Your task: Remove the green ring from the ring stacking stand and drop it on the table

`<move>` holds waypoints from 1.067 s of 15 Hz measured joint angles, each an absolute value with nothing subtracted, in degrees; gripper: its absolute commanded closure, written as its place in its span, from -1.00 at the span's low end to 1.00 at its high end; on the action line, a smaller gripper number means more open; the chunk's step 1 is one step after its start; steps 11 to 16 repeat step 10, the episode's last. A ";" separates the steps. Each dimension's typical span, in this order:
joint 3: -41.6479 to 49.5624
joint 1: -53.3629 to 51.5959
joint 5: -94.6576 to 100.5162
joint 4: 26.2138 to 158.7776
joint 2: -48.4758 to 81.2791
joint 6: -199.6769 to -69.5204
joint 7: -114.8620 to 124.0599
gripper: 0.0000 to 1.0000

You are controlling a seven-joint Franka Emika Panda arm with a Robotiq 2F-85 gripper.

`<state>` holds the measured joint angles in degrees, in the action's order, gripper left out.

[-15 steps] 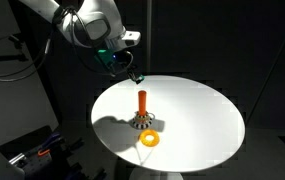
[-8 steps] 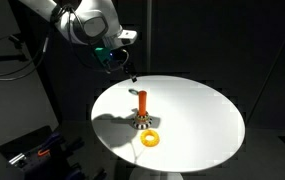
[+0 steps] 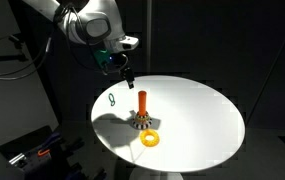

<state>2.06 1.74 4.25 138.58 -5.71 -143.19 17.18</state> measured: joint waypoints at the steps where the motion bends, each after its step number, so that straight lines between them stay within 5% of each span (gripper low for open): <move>1: 2.10 1.74 3.48 137.86 -5.72 -140.18 16.89 -1.00; 7: 2.82 2.02 0.65 133.09 -5.72 -125.29 15.02 -1.00; 16: 2.99 2.26 0.59 132.31 -5.72 -123.68 14.45 -1.00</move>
